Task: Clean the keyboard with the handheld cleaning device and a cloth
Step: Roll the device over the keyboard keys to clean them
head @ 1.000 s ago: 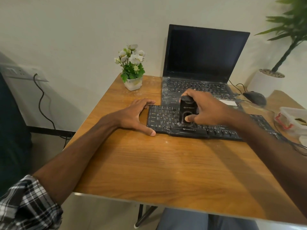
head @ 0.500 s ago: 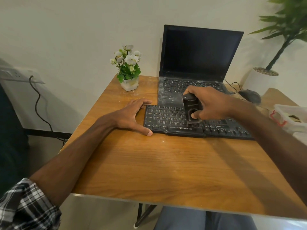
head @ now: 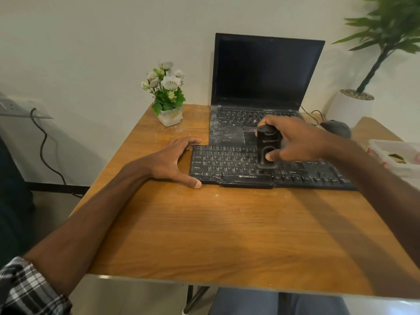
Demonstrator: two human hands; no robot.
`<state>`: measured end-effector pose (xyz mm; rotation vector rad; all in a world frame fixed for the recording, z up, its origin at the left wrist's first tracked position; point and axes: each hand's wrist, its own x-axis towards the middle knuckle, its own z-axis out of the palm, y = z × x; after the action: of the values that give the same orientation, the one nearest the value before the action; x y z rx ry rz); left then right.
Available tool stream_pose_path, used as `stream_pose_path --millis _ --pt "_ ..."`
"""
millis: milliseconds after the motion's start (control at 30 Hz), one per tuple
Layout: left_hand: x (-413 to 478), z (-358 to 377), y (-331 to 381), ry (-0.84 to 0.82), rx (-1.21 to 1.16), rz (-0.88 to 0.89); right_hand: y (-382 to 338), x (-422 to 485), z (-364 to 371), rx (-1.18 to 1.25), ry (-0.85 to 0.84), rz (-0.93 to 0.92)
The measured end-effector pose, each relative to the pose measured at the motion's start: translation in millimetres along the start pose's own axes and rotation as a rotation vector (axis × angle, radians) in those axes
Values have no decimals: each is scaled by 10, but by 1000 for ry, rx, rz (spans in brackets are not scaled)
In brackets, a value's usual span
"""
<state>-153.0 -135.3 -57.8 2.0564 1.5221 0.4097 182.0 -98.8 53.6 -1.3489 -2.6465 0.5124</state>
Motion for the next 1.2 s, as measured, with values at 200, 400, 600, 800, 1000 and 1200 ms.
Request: stream_pose_path --millis 200,400,600,800,1000,1200 --pt "-31 -5 36 0 1 -31 109 -45 208 228 49 -10" --pt "10 82 156 41 15 -36 129 -7 176 197 23 -45" --pt "359 290 836 114 346 110 145 21 148 134 14 -74" --pt "782 458 1312 24 573 165 196 -70 124 35 46 -111" --pt "855 467 1245 -27 536 171 376 -173 48 25 24 -48" --pt "887 458 1230 -22 522 175 613 -298 -50 34 10 53"
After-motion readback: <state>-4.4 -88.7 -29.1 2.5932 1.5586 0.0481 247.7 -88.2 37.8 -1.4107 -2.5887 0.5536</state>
